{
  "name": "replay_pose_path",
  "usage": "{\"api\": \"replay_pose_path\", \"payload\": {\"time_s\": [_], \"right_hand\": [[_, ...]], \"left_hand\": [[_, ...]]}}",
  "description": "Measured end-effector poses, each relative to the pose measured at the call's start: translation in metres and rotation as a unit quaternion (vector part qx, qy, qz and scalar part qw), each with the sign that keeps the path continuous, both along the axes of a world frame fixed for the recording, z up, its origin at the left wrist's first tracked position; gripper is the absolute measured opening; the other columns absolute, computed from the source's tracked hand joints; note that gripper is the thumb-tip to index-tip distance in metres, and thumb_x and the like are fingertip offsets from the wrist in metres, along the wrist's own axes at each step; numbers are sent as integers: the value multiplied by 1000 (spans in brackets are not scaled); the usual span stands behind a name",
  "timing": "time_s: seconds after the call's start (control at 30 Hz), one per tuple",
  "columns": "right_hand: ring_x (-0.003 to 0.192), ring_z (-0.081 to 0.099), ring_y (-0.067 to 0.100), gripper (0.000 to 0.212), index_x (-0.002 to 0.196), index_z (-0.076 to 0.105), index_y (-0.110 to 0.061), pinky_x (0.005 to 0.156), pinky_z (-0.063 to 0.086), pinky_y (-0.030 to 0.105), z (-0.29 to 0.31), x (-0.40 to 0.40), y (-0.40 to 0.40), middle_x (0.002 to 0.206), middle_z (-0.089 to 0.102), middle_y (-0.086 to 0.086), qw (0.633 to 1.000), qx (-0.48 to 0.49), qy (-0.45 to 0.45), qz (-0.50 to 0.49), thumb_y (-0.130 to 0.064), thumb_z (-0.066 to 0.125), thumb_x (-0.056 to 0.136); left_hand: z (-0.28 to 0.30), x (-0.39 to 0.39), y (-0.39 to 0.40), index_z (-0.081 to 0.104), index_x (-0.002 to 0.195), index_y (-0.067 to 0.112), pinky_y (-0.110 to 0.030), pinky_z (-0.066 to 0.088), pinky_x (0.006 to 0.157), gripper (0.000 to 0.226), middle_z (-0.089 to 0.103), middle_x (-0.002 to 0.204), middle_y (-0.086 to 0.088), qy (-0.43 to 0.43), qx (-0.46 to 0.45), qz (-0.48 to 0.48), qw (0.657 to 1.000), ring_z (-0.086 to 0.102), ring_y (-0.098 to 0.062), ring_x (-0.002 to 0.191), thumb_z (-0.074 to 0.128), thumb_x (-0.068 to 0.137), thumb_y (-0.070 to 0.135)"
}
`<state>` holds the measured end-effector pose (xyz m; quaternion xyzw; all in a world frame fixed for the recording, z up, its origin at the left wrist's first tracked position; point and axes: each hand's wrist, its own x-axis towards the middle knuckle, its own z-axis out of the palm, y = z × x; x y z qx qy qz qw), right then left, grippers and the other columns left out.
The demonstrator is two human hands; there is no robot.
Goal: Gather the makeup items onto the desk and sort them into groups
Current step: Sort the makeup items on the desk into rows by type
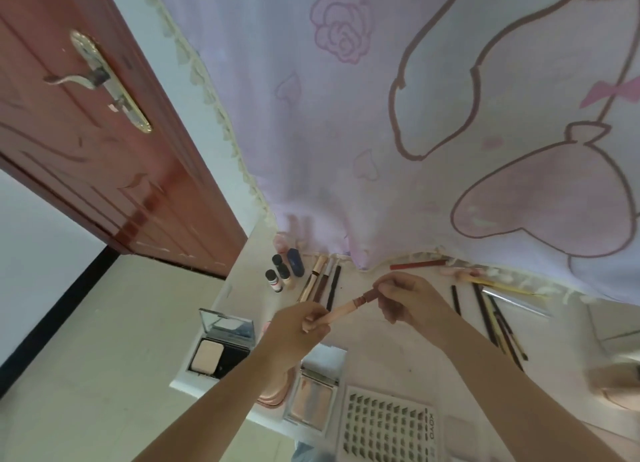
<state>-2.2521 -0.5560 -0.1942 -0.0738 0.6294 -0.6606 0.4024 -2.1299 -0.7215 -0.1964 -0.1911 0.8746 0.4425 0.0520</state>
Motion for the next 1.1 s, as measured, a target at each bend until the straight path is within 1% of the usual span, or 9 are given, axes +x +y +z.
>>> {"api": "replay_pose_path", "payload": {"time_s": [0.07,0.2,0.4,0.53,0.63,0.77,0.83,0.93,1.1], "right_hand": [[39,47,10,22,74,58,-4,40,39,18,-3,0,-18,47,57,-2,1000,3,6,-9,2,45,90],[39,47,9,21,75,59,-3,41,39,17,-3,-3,-44,46,56,-3,998,19,40,-39,1,46,91],[37,45,4,14,83,58,3,41,38,14,-4,0,-70,53,52,3,985,101,110,-85,2,46,90],[46,47,4,22,72,53,-20,47,38,8,-3,7,-90,59,55,-7,934,213,288,-19,-6,52,87],[51,44,0,11,78,57,-16,54,39,4,-13,11,-110,63,55,-16,891,249,379,26,-8,55,87],[59,44,-2,10,87,59,-9,57,36,6,-27,7,-132,70,54,-7,853,302,419,69,-16,52,90],[64,51,6,11,88,60,-8,64,41,9,-29,6,-141,74,58,-2,848,314,421,75,-16,53,89],[67,56,18,13,82,58,-6,68,49,29,-30,6,-151,75,61,7,835,342,420,94,-15,52,88],[72,57,20,14,89,58,-6,71,49,31,-31,4,-162,80,62,5,819,372,421,116,-18,50,88]], "left_hand": [[-3,2,-16,60,109,11,-2,39,65,24,64,103,-3,-18,-5,6,1000,55,-8,83,60,85,12],[-12,2,-51,55,116,14,-9,40,78,31,60,112,1,-31,-46,10,998,59,-11,93,60,85,18],[-26,-2,-95,53,120,16,-2,35,73,33,57,117,2,-16,-85,-14,996,50,-1,87,56,88,23],[-32,-8,-117,53,121,17,-6,32,83,31,56,122,3,0,-149,-44,988,53,-7,104,48,92,26],[-39,-12,-134,51,125,18,-12,32,96,33,54,127,4,-5,-187,-50,981,50,-9,116,43,94,27],[-48,-23,-161,48,128,17,-19,33,100,35,50,133,2,-49,-209,-49,975,46,-12,122,38,96,26],[-50,-29,-172,48,128,15,-22,35,98,35,51,132,-1,-78,-216,-61,971,47,-16,121,37,96,25],[-57,-39,-183,46,130,13,-26,36,99,37,49,134,-4,-122,-224,-94,962,47,-19,122,35,97,23],[-72,-51,-192,39,133,7,-29,34,103,39,37,142,-7,-192,-223,-145,945,40,-21,128,35,97,22]]}}
